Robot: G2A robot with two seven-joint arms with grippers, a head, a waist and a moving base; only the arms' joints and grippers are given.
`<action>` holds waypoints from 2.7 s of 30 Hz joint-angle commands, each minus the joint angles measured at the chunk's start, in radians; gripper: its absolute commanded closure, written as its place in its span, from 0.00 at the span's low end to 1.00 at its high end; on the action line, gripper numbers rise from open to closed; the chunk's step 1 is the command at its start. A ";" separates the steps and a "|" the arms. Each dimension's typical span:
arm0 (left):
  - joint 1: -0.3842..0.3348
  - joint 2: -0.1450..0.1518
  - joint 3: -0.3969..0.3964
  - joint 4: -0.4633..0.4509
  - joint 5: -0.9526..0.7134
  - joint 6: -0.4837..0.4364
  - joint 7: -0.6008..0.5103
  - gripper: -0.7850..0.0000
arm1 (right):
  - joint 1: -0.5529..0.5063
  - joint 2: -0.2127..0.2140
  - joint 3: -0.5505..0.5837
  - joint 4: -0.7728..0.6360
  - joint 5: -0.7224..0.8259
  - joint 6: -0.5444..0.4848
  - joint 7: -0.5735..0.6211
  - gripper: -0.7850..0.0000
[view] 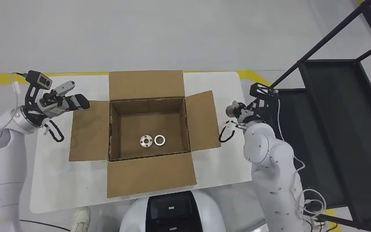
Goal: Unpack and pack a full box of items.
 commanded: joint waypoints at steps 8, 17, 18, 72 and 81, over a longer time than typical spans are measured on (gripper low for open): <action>0.000 0.000 0.000 0.000 0.000 0.000 0.000 0.00 | 0.049 -0.005 -0.009 0.177 0.061 0.000 -0.018 1.00; 0.000 0.000 0.000 0.000 0.000 0.000 0.000 0.00 | 0.041 -0.006 -0.012 0.259 0.056 0.034 -0.053 1.00; 0.000 0.000 0.000 0.000 0.000 0.000 0.000 0.00 | 0.039 -0.006 -0.011 0.264 0.047 0.043 -0.053 1.00; 0.000 0.000 0.000 0.000 0.000 0.000 0.000 0.00 | 0.069 -0.021 -0.006 0.539 0.030 0.192 -0.136 0.00; 0.000 0.000 0.000 0.000 0.000 0.000 0.000 0.00 | 0.020 -0.021 -0.005 0.422 0.000 0.213 -0.148 0.00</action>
